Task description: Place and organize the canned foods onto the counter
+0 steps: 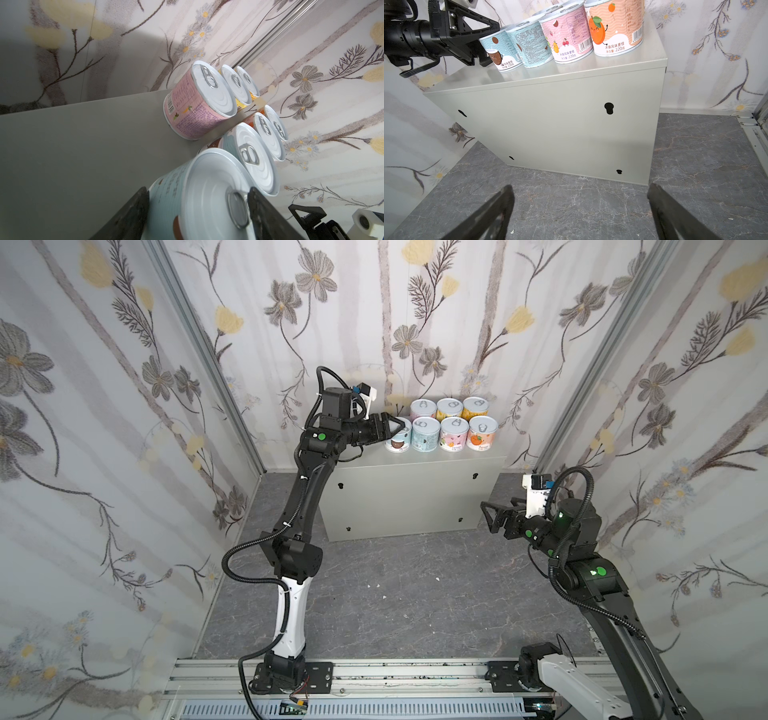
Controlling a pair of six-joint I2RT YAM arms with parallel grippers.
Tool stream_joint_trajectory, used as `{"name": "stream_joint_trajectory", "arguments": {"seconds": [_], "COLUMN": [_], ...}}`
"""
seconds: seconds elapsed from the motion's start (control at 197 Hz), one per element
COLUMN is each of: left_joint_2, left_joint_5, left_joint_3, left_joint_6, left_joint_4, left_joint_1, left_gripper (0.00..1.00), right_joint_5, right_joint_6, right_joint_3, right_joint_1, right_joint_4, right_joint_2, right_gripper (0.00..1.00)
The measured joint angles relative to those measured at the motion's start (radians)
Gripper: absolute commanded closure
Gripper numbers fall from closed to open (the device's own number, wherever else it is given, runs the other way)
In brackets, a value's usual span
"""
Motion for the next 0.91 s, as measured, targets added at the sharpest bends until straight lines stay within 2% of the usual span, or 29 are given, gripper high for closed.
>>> {"name": "stream_joint_trajectory", "arguments": {"seconds": [0.208, 0.913], "left_joint_2": [0.001, 0.001], "left_joint_5": [0.0, -0.001], "left_joint_3": [-0.001, -0.002], "left_joint_6": [-0.003, -0.003], "left_joint_4": [0.005, 0.006], "left_joint_1": [0.0, 0.005], "left_gripper": [0.2, 0.18], "right_joint_5": [0.0, 0.0], "right_joint_6": [0.0, 0.0], "right_joint_3": [0.0, -0.001], "right_joint_1": [0.0, 0.0], "right_joint_4": [0.0, 0.0], "right_joint_2": [-0.002, -0.002], "right_gripper": [0.0, 0.0]}}
